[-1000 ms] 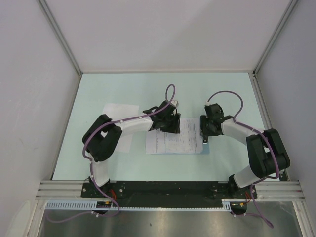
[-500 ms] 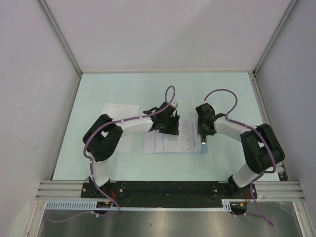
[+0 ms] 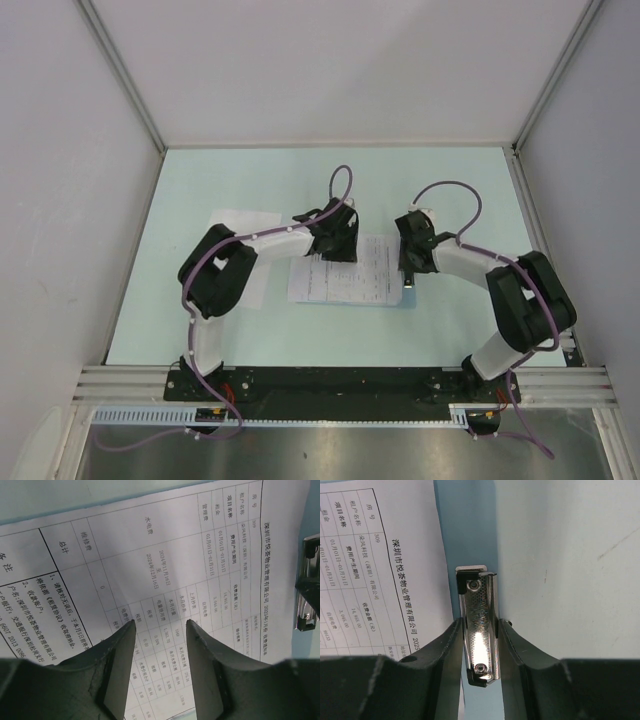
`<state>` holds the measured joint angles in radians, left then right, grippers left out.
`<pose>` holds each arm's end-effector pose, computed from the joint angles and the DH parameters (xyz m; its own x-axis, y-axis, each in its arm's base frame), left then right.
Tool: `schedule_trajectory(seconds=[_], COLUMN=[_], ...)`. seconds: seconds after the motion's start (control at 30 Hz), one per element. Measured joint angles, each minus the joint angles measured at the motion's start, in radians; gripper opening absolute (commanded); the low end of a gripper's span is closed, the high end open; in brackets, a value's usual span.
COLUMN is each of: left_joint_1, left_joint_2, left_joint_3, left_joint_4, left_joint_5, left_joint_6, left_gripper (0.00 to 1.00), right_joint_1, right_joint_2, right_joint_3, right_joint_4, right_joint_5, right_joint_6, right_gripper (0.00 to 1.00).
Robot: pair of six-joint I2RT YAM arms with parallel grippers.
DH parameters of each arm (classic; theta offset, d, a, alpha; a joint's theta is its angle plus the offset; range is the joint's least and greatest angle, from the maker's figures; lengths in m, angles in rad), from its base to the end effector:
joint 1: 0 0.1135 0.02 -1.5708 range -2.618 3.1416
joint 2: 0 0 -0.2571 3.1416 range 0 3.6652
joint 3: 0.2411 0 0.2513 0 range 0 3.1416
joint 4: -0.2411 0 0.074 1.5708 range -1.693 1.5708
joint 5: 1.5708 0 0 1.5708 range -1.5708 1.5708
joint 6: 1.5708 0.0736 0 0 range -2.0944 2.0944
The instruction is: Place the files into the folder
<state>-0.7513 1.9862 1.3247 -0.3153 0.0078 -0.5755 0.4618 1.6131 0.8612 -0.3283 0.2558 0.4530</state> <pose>0.3181 -0.2979 0.1239 -0.8813 0.0785 -0.4660 0.2457 0.9184 -0.3100 0.2934 0.1252 0.1194 -0.8520 0.0490 -0.5213 0.0540 0.9985 0.0055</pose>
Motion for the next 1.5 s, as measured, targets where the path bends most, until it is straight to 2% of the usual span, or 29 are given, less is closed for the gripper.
schedule_trajectory(seconds=[0.1,0.23,0.43,0.73,1.13,1.5], left_joint_1=[0.002,0.002,0.001,-0.003,-0.019,-0.027], left_joint_2=[0.003,0.004,0.006,0.033,0.064,0.052], left_joint_3=[0.000,-0.001,-0.001,0.031,0.060,0.042], left_joint_4=[0.004,0.010,0.016,0.029,0.074,0.090], left_joint_5=[-0.011,-0.017,-0.016,-0.003,0.041,0.025], left_joint_6=[0.000,0.000,0.001,0.012,0.008,-0.003], left_gripper=[0.51,0.51,0.50,0.52,0.53,0.57], right_joint_1=[-0.023,-0.111,-0.200,-0.252,-0.263,-0.185], right_joint_2=[-0.035,-0.108,-0.139,-0.141,-0.146,-0.181], right_joint_3=[-0.049,-0.151,-0.216,-0.270,-0.285,-0.263], right_joint_4=[0.059,0.184,0.277,0.389,0.411,0.286], right_joint_5=[-0.031,-0.192,-0.360,-0.468,-0.483,-0.327], right_joint_6=[-0.002,0.001,0.007,0.035,0.051,0.080], right_gripper=[0.00,0.00,0.00,0.00,0.00,0.00])
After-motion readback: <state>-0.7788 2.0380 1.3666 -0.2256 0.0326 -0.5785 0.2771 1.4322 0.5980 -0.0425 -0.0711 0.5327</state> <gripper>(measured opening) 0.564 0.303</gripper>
